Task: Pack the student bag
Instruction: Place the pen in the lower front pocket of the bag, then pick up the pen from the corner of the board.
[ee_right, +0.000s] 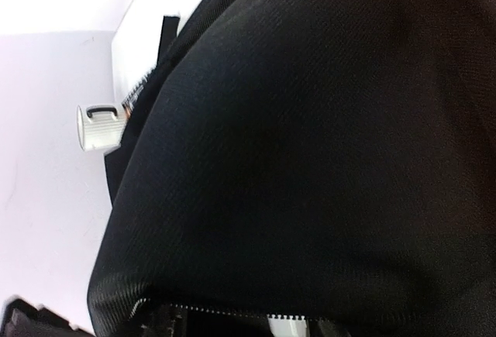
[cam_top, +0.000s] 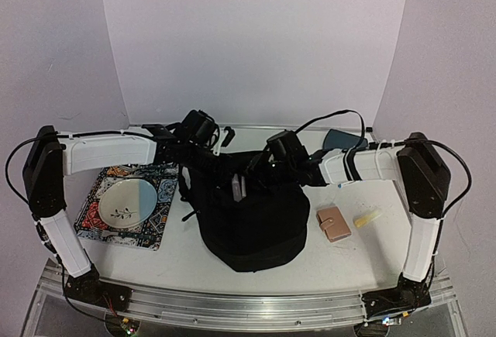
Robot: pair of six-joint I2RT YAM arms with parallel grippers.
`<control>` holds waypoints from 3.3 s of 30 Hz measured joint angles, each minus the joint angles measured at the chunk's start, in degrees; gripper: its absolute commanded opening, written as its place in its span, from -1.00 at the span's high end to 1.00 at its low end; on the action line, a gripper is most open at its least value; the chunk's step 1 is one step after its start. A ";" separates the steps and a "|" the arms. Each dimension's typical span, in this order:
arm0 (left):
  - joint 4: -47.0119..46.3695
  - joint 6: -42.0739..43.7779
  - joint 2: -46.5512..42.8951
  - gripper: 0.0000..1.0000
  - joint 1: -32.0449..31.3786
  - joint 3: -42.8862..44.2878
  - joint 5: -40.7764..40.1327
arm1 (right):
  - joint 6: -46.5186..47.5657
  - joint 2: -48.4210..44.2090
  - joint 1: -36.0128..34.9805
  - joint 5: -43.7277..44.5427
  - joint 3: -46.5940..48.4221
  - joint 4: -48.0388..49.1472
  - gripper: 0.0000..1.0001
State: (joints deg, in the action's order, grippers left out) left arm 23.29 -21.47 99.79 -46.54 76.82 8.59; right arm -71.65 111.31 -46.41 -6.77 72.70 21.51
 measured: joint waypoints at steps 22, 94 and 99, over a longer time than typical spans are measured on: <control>1.13 5.07 -0.95 1.00 -0.75 -1.97 -10.35 | 26.42 -25.65 7.34 11.12 -4.27 -29.68 -0.61; 1.13 5.25 -1.49 1.00 -0.77 -2.39 -9.63 | 22.41 -33.74 16.76 -0.11 -20.18 -29.89 1.00; 1.12 5.26 -1.49 1.00 -0.77 -2.40 -9.20 | 21.64 -25.56 7.73 -5.76 -13.57 -26.58 1.00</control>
State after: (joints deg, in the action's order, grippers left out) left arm 24.40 -16.21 98.30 -47.31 74.41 -0.60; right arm -50.01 85.75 -38.68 -12.53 59.13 -5.07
